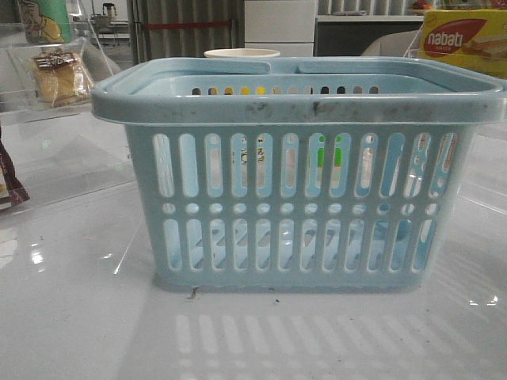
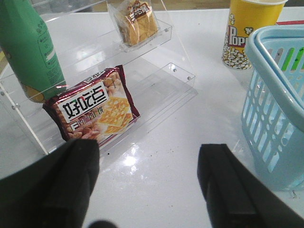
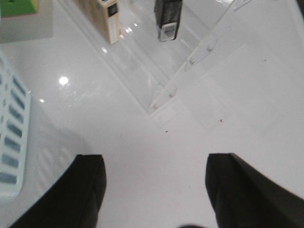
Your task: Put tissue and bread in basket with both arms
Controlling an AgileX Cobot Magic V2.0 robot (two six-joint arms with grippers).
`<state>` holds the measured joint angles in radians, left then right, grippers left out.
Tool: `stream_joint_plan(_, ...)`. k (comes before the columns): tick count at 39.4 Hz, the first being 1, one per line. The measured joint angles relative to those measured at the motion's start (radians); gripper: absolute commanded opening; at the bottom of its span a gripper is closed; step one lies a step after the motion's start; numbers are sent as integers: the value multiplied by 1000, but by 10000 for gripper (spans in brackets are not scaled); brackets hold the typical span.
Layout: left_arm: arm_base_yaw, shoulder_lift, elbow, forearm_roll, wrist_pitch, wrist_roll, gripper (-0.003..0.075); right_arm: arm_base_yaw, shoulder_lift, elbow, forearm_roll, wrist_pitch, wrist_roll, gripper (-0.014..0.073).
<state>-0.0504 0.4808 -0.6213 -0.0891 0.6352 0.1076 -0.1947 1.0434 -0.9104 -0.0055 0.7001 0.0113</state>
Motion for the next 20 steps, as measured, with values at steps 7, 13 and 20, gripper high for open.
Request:
stream_joint_plan(7,0,0,0,0,0,0,506,-48,224,-180,6,26,0,554)
stream_joint_plan(13,0,0,0,0,0,0,506,-50,415,-342,46,102,-45,552)
stream_joint_plan(20,0,0,0,0,0,0,506,-50,611,-509,111,156,-112,552)
